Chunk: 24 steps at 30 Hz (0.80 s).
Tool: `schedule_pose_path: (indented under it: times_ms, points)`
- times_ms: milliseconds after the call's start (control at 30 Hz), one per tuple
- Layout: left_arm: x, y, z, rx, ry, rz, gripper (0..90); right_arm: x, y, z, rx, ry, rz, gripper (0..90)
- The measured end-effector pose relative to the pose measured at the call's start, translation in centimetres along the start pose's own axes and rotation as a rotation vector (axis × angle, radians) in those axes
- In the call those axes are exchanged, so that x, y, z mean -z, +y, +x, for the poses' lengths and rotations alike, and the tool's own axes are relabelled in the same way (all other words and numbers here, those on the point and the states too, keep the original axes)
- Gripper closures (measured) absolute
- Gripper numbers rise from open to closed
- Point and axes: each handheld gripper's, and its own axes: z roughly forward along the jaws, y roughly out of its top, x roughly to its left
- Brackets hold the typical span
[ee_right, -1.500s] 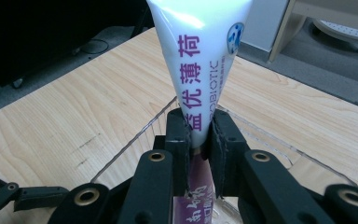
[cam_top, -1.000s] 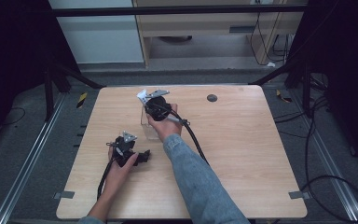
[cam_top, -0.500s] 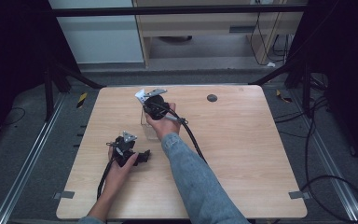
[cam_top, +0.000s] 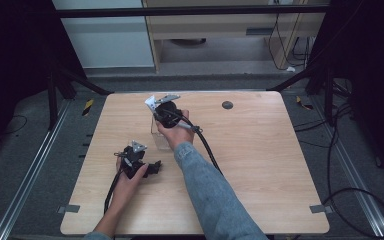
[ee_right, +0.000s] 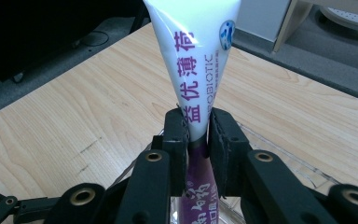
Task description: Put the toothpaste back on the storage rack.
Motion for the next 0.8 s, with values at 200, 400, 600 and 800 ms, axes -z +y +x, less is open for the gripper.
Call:
schedule_pose_path:
  times_ms: [200,400,600,800]
  points:
    - [0.0,0.0,0.0,-0.001,-0.001,0.0,0.0,0.4,-0.1,-0.1,0.001,0.01,0.001,76.7]
    - [0.0,0.0,0.0,-0.001,0.0,-0.001,0.0,1.2,-0.4,-0.1,0.003,0.018,-0.001,75.5]
    - [0.0,0.0,0.0,0.0,-0.001,-0.001,0.0,2.5,-0.6,-0.2,0.011,0.031,-0.015,75.4]
    - [0.0,0.0,0.0,0.002,0.0,-0.001,0.0,4.0,-0.9,-1.1,-0.002,0.026,-0.029,75.9]
